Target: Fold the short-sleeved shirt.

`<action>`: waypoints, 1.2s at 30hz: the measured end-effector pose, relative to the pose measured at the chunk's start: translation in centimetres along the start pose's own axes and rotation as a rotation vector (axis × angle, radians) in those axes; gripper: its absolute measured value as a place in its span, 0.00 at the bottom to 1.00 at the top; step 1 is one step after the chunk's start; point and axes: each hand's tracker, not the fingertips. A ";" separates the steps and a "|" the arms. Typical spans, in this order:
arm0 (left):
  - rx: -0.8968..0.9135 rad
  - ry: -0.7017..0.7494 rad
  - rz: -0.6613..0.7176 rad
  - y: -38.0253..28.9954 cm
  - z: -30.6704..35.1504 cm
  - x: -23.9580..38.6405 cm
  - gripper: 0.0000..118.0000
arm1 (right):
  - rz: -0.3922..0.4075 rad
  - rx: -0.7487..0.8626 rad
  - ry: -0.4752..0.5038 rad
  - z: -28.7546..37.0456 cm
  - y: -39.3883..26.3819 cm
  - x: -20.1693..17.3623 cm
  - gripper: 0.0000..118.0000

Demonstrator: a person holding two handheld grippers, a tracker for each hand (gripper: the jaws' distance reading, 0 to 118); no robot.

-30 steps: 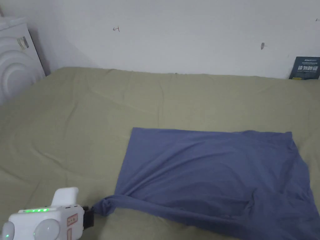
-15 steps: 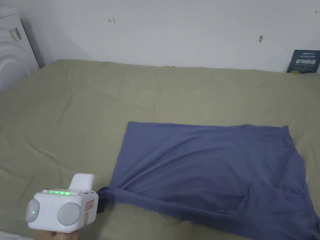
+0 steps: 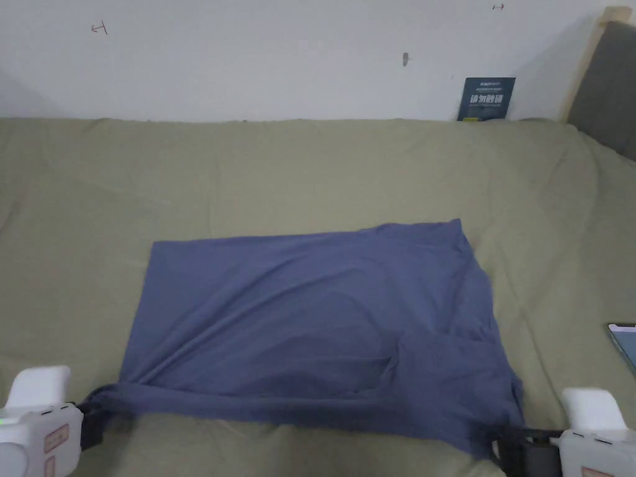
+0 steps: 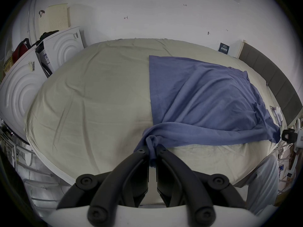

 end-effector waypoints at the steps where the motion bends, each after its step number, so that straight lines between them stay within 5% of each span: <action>1: -0.001 0.003 0.002 -0.1 0.0 0.2 0.04 | 0.005 -0.002 -0.006 -0.6 0.1 -0.2 1.00; 4: -0.011 0.004 0.019 0.2 0.0 0.1 0.04 | 0.025 -0.023 -0.006 -2.2 -0.2 -0.1 0.87; 7: -0.015 0.001 0.030 0.4 -0.2 -0.2 0.04 | 0.044 -0.037 -0.032 -2.8 0.0 -0.2 0.08; 8: -0.016 0.000 0.034 0.4 -0.2 -0.2 0.04 | 0.046 -0.029 -0.036 -2.9 -0.2 0.0 0.05; 11: -0.023 -0.002 0.039 0.5 -0.3 -0.4 0.04 | 0.009 -0.025 -0.006 -2.3 0.1 0.5 0.05; 23: 0.023 -0.023 0.038 3.3 0.7 -0.9 0.04 | 0.067 0.111 -0.021 2.2 5.5 -0.5 0.05; 36: 0.047 -0.027 0.045 12.6 -4.9 -0.9 0.04 | 0.133 0.121 -0.090 -5.2 19.1 -0.4 0.05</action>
